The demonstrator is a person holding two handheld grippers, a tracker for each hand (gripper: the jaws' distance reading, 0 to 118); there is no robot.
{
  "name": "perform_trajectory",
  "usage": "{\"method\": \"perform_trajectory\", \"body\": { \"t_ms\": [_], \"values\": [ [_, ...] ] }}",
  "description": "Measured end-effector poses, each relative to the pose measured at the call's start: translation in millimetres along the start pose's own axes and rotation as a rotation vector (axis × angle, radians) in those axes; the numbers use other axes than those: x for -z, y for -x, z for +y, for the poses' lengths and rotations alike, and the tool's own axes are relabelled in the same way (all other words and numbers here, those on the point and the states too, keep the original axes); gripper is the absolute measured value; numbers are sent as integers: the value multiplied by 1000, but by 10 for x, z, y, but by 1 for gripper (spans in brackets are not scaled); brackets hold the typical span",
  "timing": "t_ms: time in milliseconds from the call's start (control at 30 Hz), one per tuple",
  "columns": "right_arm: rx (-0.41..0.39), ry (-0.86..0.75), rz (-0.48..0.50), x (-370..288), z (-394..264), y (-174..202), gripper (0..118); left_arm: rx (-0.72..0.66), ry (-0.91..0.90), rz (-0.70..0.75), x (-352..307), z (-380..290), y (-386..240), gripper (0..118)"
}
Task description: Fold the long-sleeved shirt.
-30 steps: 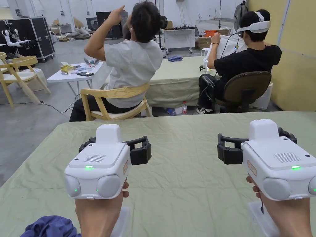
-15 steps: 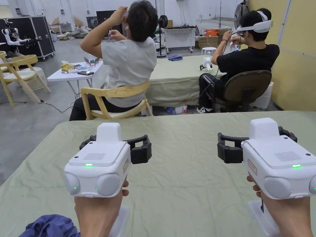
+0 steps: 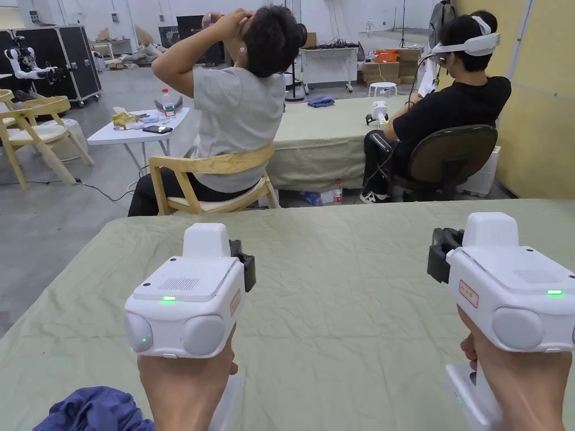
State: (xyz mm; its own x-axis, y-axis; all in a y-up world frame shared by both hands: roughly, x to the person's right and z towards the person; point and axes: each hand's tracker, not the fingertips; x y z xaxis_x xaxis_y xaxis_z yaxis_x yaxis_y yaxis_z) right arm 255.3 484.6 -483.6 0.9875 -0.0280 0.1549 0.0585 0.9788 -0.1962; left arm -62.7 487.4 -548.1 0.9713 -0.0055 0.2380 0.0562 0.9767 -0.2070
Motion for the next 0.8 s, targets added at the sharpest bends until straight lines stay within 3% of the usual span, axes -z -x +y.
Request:
{"method": "perform_trajectory", "body": {
  "t_ms": [133,300,600,800],
  "values": [
    [20,-4,34,-22,-39,-67,2,12,-37,-1,-36,-54,-21,3],
    [-54,-10,3,-54,-62,1,1,-15,-29,-18,-17,-88,-43,0],
    [-85,6,14,-28,-96,54,1,-55,-9,-32,-28,-128,43,0],
    [-87,15,104,36,-164,326,1,-81,1,13,-176,-228,309,0]
  ]
}}
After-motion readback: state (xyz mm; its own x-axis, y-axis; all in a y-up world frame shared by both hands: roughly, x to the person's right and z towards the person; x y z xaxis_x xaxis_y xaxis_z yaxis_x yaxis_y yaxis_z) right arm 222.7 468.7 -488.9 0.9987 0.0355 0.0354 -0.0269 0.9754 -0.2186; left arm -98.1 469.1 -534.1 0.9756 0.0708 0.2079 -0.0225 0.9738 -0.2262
